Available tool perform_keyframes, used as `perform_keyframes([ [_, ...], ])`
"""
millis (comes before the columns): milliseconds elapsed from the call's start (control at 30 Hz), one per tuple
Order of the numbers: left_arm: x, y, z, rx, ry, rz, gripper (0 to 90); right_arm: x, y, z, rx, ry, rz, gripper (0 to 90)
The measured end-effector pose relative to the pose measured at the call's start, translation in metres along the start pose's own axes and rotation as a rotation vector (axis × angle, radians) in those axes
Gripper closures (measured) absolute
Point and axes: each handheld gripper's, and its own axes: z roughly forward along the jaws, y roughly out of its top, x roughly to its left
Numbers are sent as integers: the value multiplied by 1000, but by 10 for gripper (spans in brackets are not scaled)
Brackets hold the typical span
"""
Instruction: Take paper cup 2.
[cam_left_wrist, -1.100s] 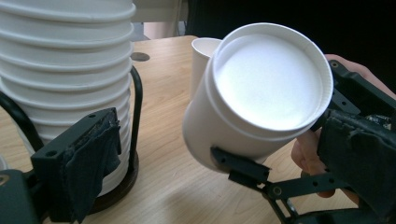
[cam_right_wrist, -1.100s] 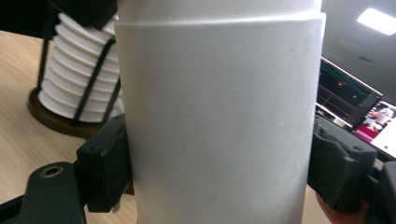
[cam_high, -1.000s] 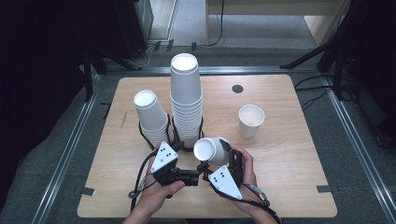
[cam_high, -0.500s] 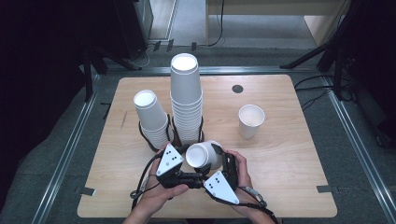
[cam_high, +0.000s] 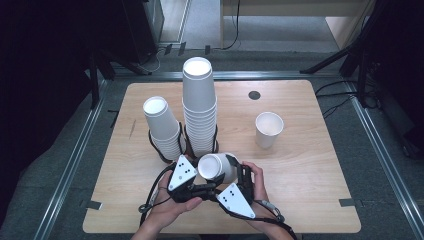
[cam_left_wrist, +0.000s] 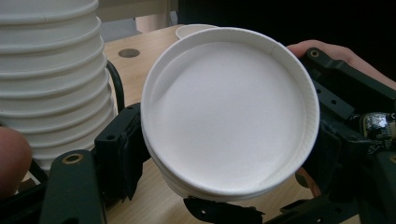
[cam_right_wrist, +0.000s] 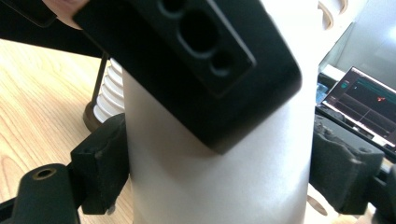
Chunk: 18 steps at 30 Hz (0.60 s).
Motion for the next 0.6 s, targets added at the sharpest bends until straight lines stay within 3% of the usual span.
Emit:
perform_keyframes([
  [167, 3, 1, -2, -10, -16, -11, 245, -1, 2, 0, 13, 14, 23, 131],
  [233, 5, 2, -3, -16, -21, -26, 246, -1, 2, 0, 29, 22, 40, 47],
  [333, 6, 3, -6, -23, -30, -36, 246, -1, -1, 1, 50, 47, 49, 0],
  [533, 7, 6, -8, -29, -50, -49, 246, -1, -6, 4, 76, 19, 22, 0],
  [600, 7, 6, -8, -29, -50, -50, 245, 0, -8, 4, 74, -13, -2, 89],
])
